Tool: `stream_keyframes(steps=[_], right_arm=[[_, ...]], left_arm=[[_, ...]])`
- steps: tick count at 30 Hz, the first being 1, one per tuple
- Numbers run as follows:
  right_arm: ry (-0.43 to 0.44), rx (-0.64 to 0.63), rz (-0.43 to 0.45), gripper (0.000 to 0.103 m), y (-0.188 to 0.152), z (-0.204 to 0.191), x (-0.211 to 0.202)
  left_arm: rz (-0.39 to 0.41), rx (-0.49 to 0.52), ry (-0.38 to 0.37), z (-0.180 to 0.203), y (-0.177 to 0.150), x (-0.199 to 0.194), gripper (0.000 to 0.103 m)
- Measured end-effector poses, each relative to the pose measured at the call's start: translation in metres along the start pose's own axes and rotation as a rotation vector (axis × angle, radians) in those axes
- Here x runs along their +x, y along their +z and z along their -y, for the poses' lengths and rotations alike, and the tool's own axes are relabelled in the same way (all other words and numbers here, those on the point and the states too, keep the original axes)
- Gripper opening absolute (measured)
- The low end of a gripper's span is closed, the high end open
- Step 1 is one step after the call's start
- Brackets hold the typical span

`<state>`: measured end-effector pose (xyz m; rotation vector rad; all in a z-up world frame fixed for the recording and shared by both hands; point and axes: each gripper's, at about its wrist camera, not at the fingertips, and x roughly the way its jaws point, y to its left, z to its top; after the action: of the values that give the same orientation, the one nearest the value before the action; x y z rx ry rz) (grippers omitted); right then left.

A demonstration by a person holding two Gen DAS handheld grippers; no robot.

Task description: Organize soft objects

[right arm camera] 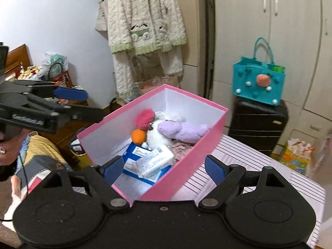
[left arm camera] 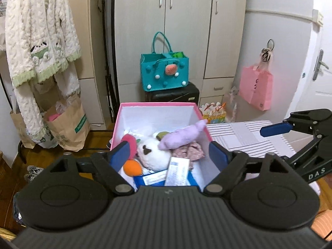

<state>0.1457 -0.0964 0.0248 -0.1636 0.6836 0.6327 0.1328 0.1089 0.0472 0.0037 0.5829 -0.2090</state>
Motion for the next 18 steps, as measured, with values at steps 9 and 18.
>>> stream_keyframes(steps=[9, 18], right_arm=[[-0.218, 0.015, -0.071, 0.100, -0.016, -0.005, -0.044], [-0.229, 0.165, 0.064, 0.099, -0.055, 0.012, -0.094]], left_arm=[[-0.039, -0.004, 0.001, 0.034, -0.011, -0.036, 0.103], [-0.121, 0.051, 0.132, 0.063, -0.032, -0.050, 0.103]])
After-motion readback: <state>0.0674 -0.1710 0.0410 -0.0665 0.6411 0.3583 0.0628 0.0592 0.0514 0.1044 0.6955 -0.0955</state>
